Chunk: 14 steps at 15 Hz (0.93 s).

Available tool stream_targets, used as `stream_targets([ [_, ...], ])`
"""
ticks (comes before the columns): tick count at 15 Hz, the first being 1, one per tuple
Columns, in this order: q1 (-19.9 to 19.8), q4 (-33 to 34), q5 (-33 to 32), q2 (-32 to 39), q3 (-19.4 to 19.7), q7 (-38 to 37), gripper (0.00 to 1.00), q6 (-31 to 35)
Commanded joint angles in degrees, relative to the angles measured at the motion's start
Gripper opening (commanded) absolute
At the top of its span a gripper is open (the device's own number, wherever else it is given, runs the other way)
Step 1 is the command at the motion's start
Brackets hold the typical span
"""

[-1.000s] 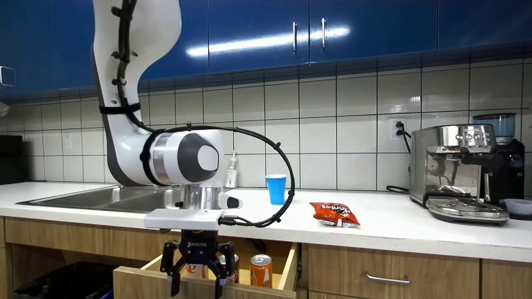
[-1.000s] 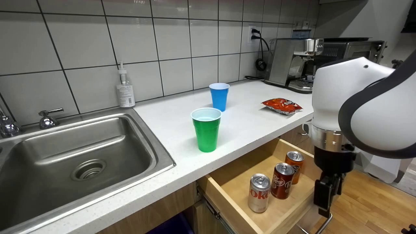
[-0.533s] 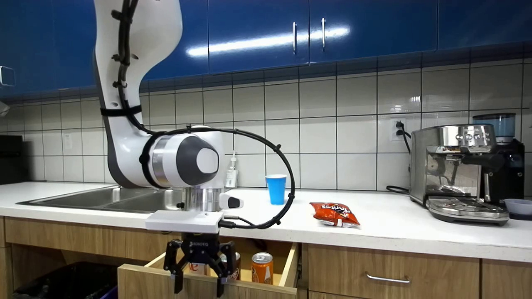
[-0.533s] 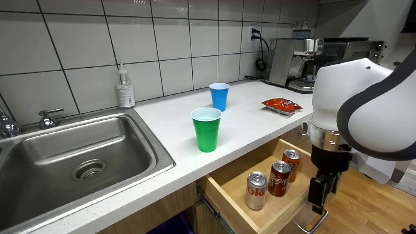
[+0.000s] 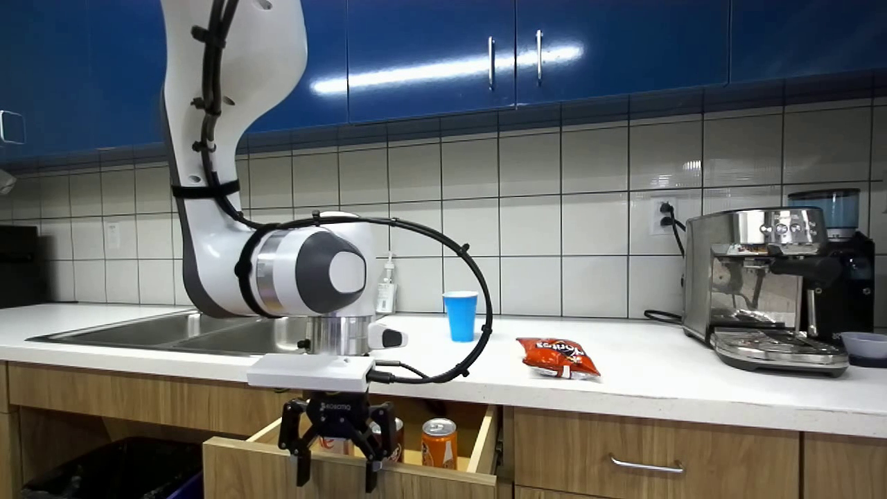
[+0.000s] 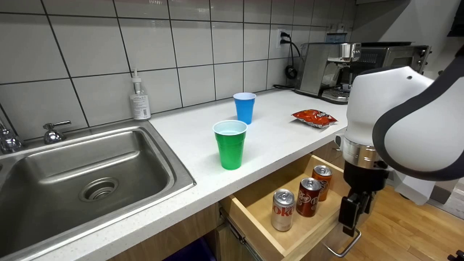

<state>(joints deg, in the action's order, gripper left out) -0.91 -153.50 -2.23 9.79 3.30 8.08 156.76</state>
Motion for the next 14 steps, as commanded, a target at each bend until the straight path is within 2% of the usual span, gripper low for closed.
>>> stream_targets([
  [1, -1.39, 2.48, 0.68, 1.63, -0.98, 1.61, 1.00, 0.62],
  [14, -2.51, 7.45, 0.66, 4.12, -1.05, 2.76, 1.00, -0.01],
])
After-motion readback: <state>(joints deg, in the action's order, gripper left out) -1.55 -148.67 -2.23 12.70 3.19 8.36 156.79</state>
